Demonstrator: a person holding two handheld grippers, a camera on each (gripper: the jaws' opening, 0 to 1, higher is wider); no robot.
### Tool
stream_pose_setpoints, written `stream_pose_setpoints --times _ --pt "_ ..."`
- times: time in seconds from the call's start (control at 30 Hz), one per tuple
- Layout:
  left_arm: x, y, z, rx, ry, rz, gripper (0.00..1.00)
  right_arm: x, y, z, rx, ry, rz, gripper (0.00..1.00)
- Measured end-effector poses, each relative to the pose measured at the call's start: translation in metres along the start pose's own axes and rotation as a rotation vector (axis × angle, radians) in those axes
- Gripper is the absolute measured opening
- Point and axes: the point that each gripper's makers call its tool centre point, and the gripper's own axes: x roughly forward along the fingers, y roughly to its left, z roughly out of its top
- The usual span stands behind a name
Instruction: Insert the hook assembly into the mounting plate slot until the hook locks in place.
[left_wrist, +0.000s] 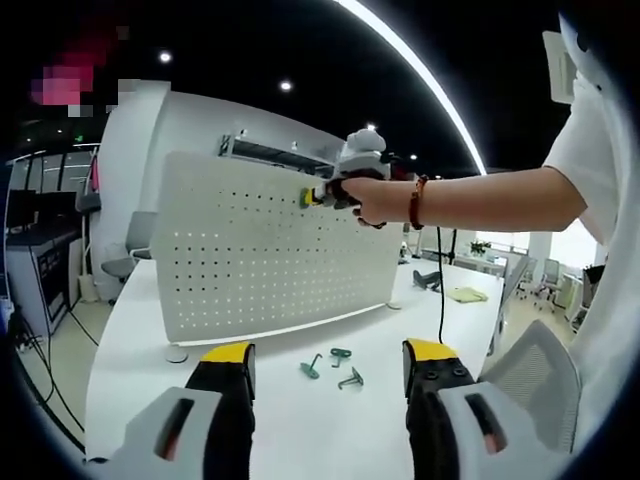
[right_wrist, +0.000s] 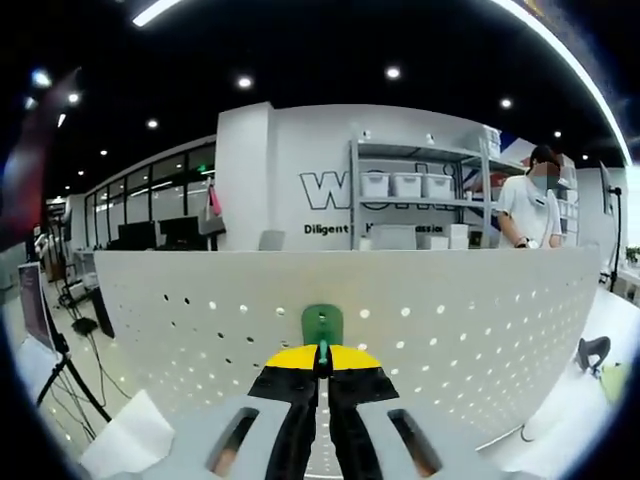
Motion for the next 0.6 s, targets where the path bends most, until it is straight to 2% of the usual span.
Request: stream_pose_setpoints --times 0.17,0.27,0.33,0.47,0.6 --pt "-0.0013 0.0019 -0.0009 -0.005 0.000 0.007 0.61 0.0000 0.0013 -0.0006 -0.031 0.007 -0.008 0.01" --pt "-0.0009 0.0015 -0.0005 -0.005 -0.002 0.004 0.61 -0.0002 0.0013 -0.0001 -0.032 0.010 0.011 0.02" --pt "0.0001 0.0010 0.0002 -0.007 -0.003 0.003 0.61 -0.0005 0.0019 -0.0017 -0.064 0.022 0.024 0.02" --pt "0.0025 -0.0032 0.0016 0.001 0.002 -0.007 0.61 -0.0006 0.0010 -0.0024 -0.092 0.021 0.036 0.11" --pt "0.0026 -0.0073 0.0032 0.012 0.006 -0.011 0.61 -0.0036 -0.0004 -0.0031 -0.102 0.021 0.061 0.13"
